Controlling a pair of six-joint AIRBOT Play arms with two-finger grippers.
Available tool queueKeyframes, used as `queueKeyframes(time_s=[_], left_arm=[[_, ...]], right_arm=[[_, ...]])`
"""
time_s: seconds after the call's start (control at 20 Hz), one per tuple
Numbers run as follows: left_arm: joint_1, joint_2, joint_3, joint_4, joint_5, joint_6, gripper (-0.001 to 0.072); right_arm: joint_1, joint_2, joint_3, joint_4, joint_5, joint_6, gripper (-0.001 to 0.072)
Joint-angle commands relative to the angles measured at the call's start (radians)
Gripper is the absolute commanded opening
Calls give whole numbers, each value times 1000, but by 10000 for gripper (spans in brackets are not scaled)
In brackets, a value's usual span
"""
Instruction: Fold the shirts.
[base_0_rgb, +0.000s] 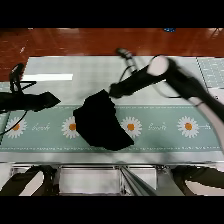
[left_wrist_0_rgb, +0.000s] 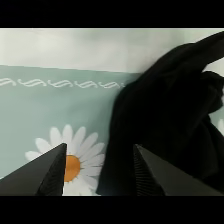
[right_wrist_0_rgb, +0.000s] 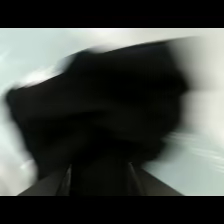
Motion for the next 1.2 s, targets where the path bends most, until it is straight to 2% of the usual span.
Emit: queueKeyframes(time_s=[0.0,0.15,0.35,0.5,0.65,0.7,0.75,0.8,1.0,1.15], left_arm=[[-5,-90,-1,-149,-32,106,506],[-5,-268,33,-249,-45,187,506],[-24,-511,125,-525,-174,386,506],[-102,-636,213,-532,-255,392,506],[-185,-735,311,-459,-394,391,504],[-206,-759,344,-412,-430,382,442],[-219,-772,369,-365,-454,380,206],[-223,-775,387,-325,-457,380,23],[-188,-771,424,-310,-448,379,16],[-163,-772,425,-309,-449,375,16]], right_arm=[[-267,189,-85,-218,92,74,410],[-420,339,-320,-207,97,74,409],[-452,500,-652,-137,83,74,409],[-410,550,-832,-40,69,74,408],[-318,551,-927,10,20,109,408],[-280,551,-944,18,0,126,408],[-237,550,-954,21,-18,146,408],[-193,550,-959,26,-37,172,408],[-32,523,-959,123,-195,214,408],[65,420,-957,251,-328,153,408]])
